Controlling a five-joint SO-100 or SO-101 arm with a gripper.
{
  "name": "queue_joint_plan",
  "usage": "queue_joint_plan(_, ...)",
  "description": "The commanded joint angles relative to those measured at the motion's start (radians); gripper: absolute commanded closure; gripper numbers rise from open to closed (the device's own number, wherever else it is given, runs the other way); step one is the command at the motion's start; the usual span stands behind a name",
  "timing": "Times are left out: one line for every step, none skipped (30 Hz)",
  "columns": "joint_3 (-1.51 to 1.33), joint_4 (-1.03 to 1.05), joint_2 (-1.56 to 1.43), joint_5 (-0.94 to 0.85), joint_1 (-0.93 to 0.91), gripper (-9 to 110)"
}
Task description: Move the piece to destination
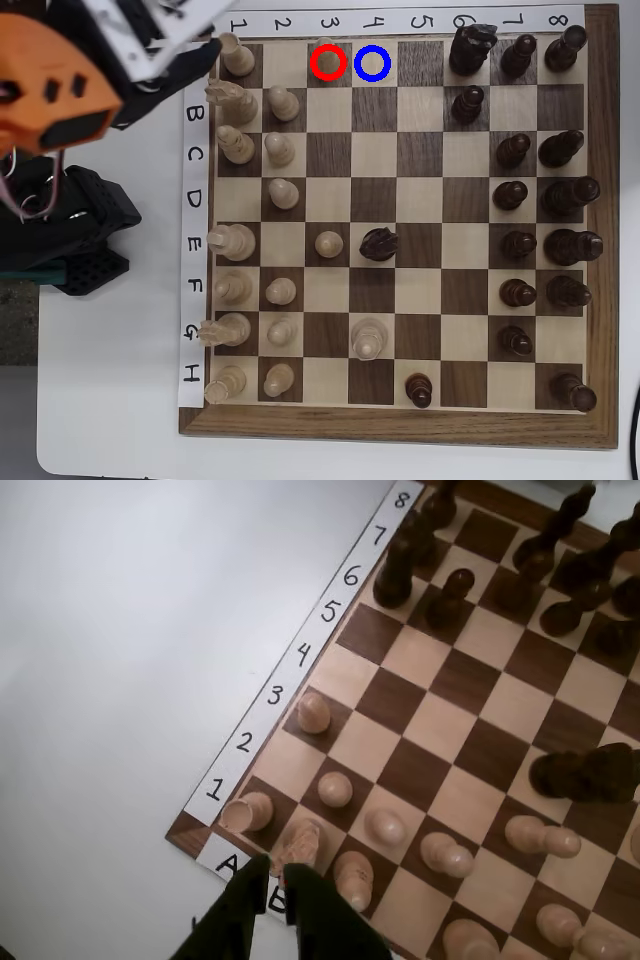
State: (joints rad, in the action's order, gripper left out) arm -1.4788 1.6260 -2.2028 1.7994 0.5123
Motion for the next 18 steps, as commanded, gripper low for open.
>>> queue_joint_plan(0.002, 0.035, 0.018, -0.046, 0.005, 101)
queue_joint_plan(0.008, 0.055, 0.031, -0.132, 0.005, 101)
queue_joint_plan(0.017, 0.078, 0.046, -0.230, 0.006, 101)
queue_joint_plan(0.023, 0.097, 0.058, -0.282, 0.002, 101)
queue_joint_plan(0.023, 0.097, 0.064, -0.304, -0.015, 101)
queue_joint_plan(0.026, 0.095, 0.072, -0.296, -0.034, 101)
queue_joint_plan(0.029, 0.095, 0.078, -0.265, -0.052, 101)
queue_joint_plan(0.032, 0.091, 0.086, -0.230, -0.069, 101)
queue_joint_plan(0.034, 0.080, 0.094, -0.198, -0.089, 101)
queue_joint_plan(0.031, 0.069, 0.100, -0.169, -0.103, 100)
queue_joint_plan(0.026, 0.058, 0.109, -0.144, -0.115, 100)
queue_joint_plan(0.023, 0.052, 0.120, -0.121, -0.124, 100)
queue_joint_plan(0.021, 0.049, 0.132, -0.103, -0.132, 100)
queue_joint_plan(0.018, 0.046, 0.144, -0.092, -0.133, 100)
queue_joint_plan(0.014, 0.044, 0.155, -0.091, -0.133, 100)
queue_joint_plan(0.005, 0.038, 0.163, -0.089, -0.130, 99)
queue_joint_plan(-0.011, 0.029, 0.169, -0.094, -0.124, 99)
queue_joint_plan(-0.029, 0.017, 0.172, -0.098, -0.117, 98)
